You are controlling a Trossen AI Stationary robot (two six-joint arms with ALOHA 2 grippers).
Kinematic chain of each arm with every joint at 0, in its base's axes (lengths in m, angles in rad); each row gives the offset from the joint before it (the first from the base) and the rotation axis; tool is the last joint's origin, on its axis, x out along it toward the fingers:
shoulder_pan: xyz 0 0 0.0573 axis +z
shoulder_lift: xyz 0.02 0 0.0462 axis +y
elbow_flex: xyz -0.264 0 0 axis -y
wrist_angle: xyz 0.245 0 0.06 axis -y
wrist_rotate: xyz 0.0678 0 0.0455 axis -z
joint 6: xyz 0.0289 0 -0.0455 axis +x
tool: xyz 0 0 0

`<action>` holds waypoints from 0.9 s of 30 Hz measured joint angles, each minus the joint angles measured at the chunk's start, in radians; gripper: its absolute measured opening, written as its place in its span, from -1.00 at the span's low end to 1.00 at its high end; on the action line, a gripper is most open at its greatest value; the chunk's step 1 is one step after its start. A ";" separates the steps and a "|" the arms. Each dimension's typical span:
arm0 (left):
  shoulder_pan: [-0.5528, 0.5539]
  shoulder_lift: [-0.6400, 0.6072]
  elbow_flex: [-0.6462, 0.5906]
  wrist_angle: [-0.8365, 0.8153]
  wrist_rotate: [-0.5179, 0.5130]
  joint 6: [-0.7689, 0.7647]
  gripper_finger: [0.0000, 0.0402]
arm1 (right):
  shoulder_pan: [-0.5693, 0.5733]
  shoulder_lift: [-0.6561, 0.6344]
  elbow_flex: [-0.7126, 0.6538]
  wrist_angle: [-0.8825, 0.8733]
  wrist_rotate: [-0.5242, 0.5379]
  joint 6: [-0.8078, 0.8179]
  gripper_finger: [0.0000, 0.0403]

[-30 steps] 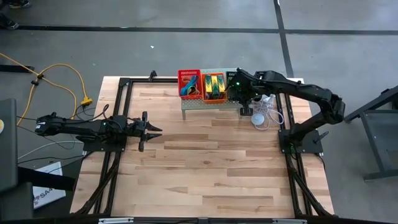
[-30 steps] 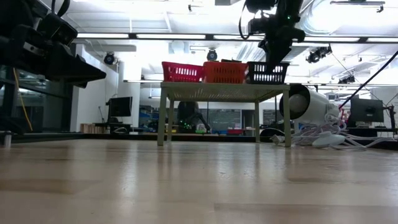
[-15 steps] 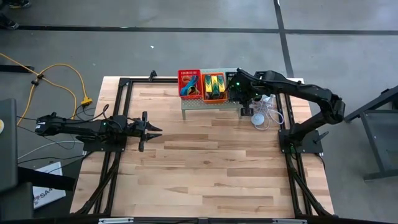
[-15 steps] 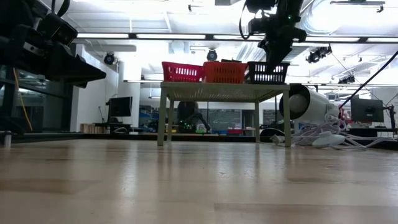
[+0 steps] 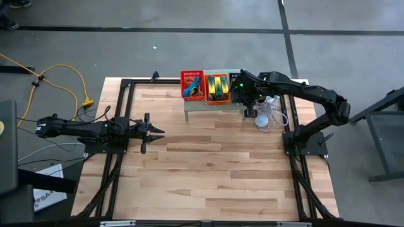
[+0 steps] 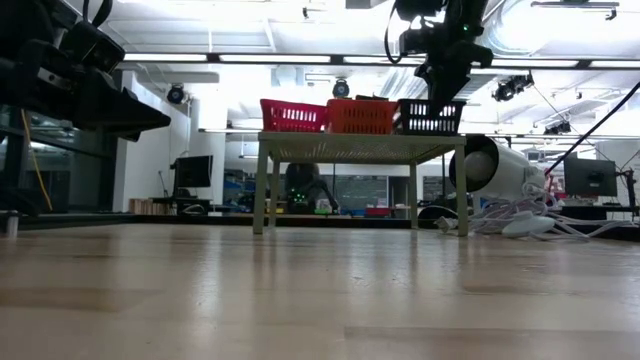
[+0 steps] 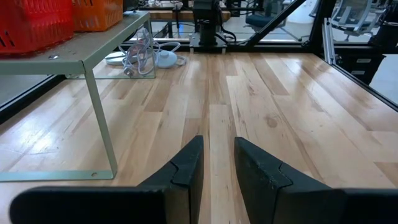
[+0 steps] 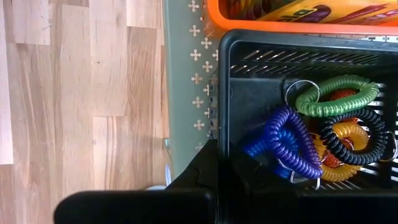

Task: Pick & Place Office Desk Supplies
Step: Put the black bin with the spring rubber bands on the shelf

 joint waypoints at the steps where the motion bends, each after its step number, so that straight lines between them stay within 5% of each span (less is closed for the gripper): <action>1: 0.000 0.000 0.000 0.000 0.000 0.000 -0.58 | 0.000 0.000 0.000 0.000 0.000 0.000 -0.98; 27: 0.000 0.000 0.000 0.000 0.000 0.000 -0.58 | 0.000 0.000 0.000 0.004 0.004 -0.023 -0.97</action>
